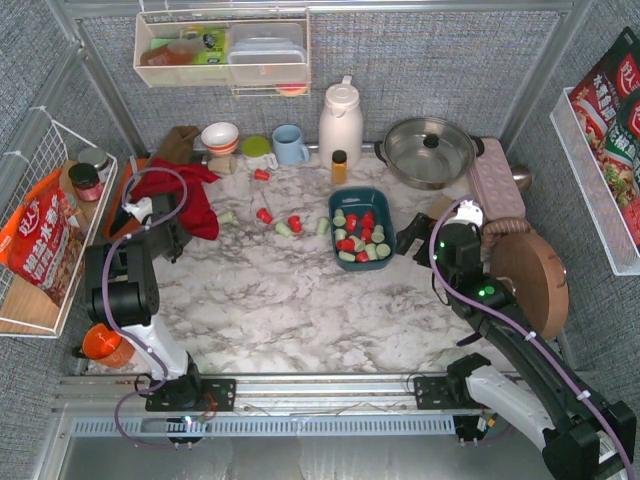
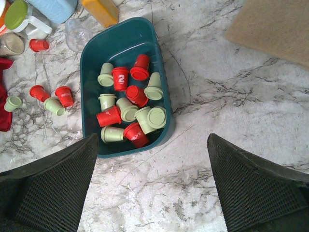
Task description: Mix the coffee capsules in the storage basket
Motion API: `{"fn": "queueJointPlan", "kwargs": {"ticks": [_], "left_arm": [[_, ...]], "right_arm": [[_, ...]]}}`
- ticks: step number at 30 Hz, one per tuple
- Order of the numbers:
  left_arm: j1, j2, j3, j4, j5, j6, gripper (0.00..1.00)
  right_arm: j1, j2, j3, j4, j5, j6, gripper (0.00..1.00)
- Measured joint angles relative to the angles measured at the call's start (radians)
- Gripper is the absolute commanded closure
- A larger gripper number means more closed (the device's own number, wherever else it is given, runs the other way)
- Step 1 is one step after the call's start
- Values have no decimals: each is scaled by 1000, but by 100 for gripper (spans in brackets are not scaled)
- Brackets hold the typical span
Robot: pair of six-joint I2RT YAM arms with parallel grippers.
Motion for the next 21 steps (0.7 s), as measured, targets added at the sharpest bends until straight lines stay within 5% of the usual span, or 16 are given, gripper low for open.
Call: {"fn": "queueJointPlan", "kwargs": {"ticks": [13,21], "left_arm": [[-31,-165,-108,23,100,3,55],[-282,-420,-266,183,181,100,56]], "right_arm": [[0,4,0,0,0,0,1],[0,55,5,3,-26,0,1]]}}
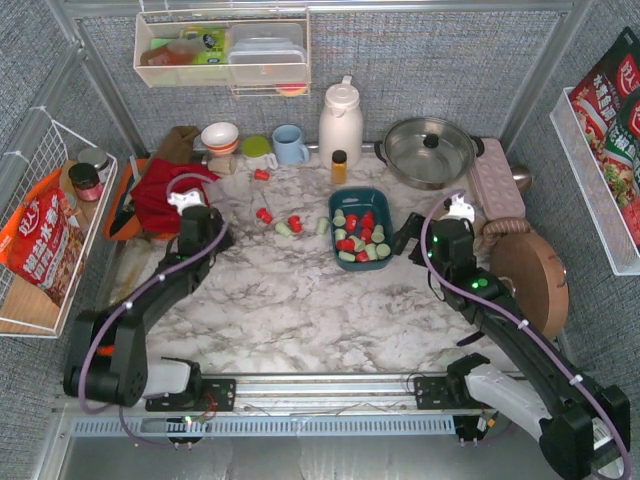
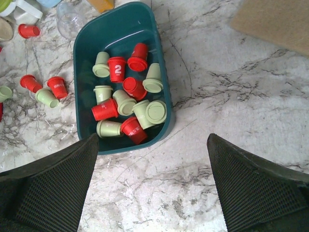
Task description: Mix the coffee capsules in the storage basket
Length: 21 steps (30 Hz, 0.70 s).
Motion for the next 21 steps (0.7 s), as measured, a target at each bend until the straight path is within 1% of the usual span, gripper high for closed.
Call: {"fn": "queueJointPlan", "kwargs": {"ticks": [3,6,9,13,16,18,21], "left_arm": [[-97,-104,-101,122,40,46,58],[-172,-182,-224,294,119,81,59],[-247,-212,-315,473,202,119,59],[-359,-187,-352,676,291,188,60],[-477,-144,-376,807,331,274,60],[-547,-106,-389,889,338,346,59],[-629,-39,-386,996,332,448,58]], "right_arm": [[0,39,19,2,-25,-8,1],[-1,94,48,3,-78,-26,1],[-1,160,88,-5,-159,-37,1],[2,243,142,-4,-314,-64,4],[10,284,164,-5,-408,-74,8],[20,299,178,-5,-458,-79,9],[41,301,185,-2,-513,-93,14]]}}
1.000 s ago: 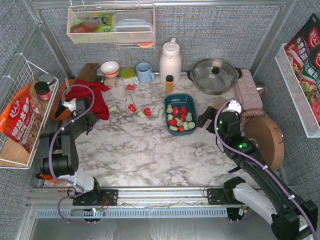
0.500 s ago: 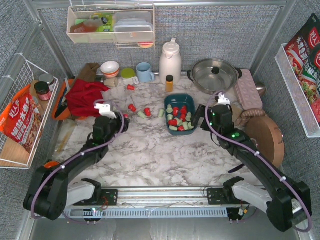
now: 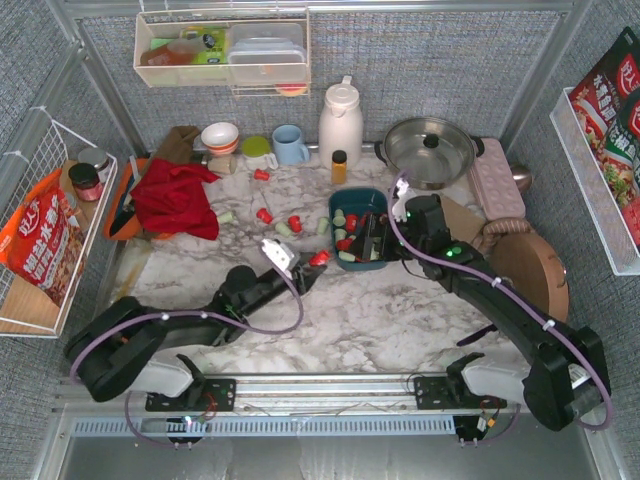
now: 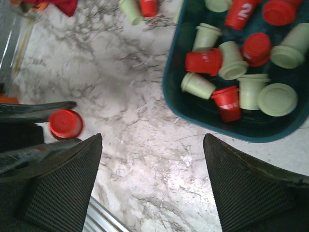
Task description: Mix the coffee capsules in the storage basket
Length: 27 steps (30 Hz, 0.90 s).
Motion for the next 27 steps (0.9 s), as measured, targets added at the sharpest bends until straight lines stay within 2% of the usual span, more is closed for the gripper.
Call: {"fn": "queueJointPlan", "kwargs": {"ticks": [8,13,20,27], "left_arm": [[-115,216,38,262,3,183,57],[-140,303,61,396,10,200,57],[-157,323,91,447,9,204,56],[-159,323,100,449,1,203,55]], "right_arm": [[25,-56,-68,98,-122,-14,29],[39,-93,-97,159,-174,-15,34],[41,-79,-96,188,-202,-19,45],[46,-82,-96,201,-225,-21,60]]}}
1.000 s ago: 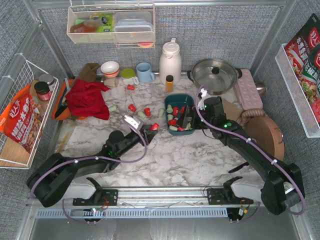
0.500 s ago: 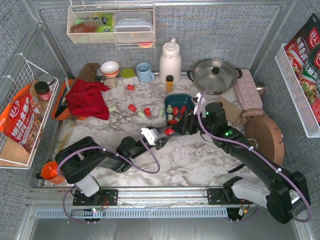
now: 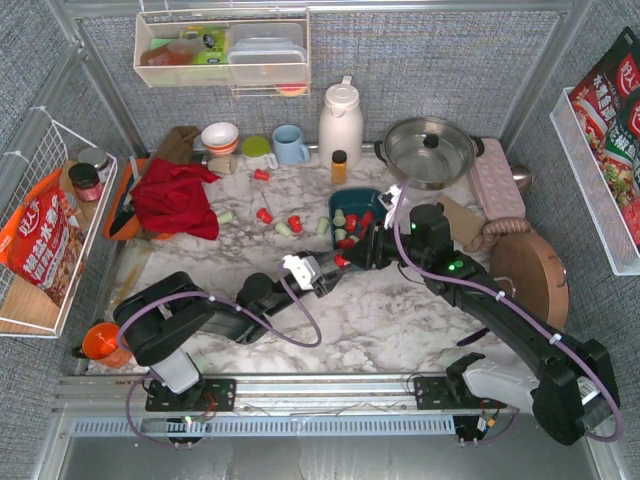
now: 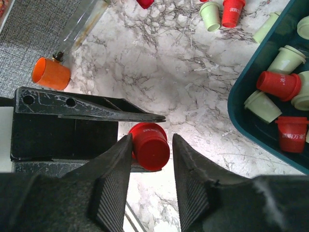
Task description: Mix the coffee capsules in the storage basket
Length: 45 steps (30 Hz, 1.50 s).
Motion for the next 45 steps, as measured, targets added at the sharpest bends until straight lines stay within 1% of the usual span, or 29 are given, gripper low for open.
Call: {"fn": "queueJointPlan", "kwargs": {"ticks": [3,5,7,8,9,10,11,12,16,20,24,28,30,33,36,38,42,45], "left_arm": [[-1,3,3,0,-17,-4,52],[-2,3,7,-1,-31,-6,46],[-2,3,10,-2,-43,-7,36],[-2,3,12,-1,-52,-7,32],[-2,3,15,2,-58,-7,23],[-2,3,16,4,-66,-7,11],[-2,3,16,5,-78,-7,2],[-2,3,16,5,-85,-7,1],[-2,-1,11,13,-130,-8,1],[-2,-1,8,14,-214,-22,1],[-2,-14,-7,13,-401,-66,1],[0,-65,-14,-41,-614,-119,1],[6,-103,13,-133,-700,-156,1],[31,-144,116,-372,-779,-239,1],[62,-137,212,-591,-842,-317,1],[74,-116,254,-709,-873,-354,1],[94,-74,328,-904,-895,-424,1],[118,-51,370,-998,-900,-466,1]], "right_arm": [[4,1,5,5,-11,-1,69],[4,5,9,7,-14,-4,75],[4,8,10,13,-18,-5,82],[4,11,11,11,-17,-9,87],[4,14,13,3,-17,-15,93],[4,18,18,-10,-15,-20,97],[4,23,26,-22,-6,-25,100],[5,28,39,-35,8,-29,100],[2,53,75,-61,85,-45,100],[-2,100,84,-60,252,-62,100],[-2,205,108,-32,491,-62,100],[-3,342,164,13,672,-69,100],[-2,396,191,37,718,-78,100],[-2,470,211,96,773,-108,100],[-2,545,235,146,804,-152,100],[-2,596,269,187,823,-188,100],[-1,660,308,252,874,-263,83],[-1,669,310,261,901,-306,71]]}}
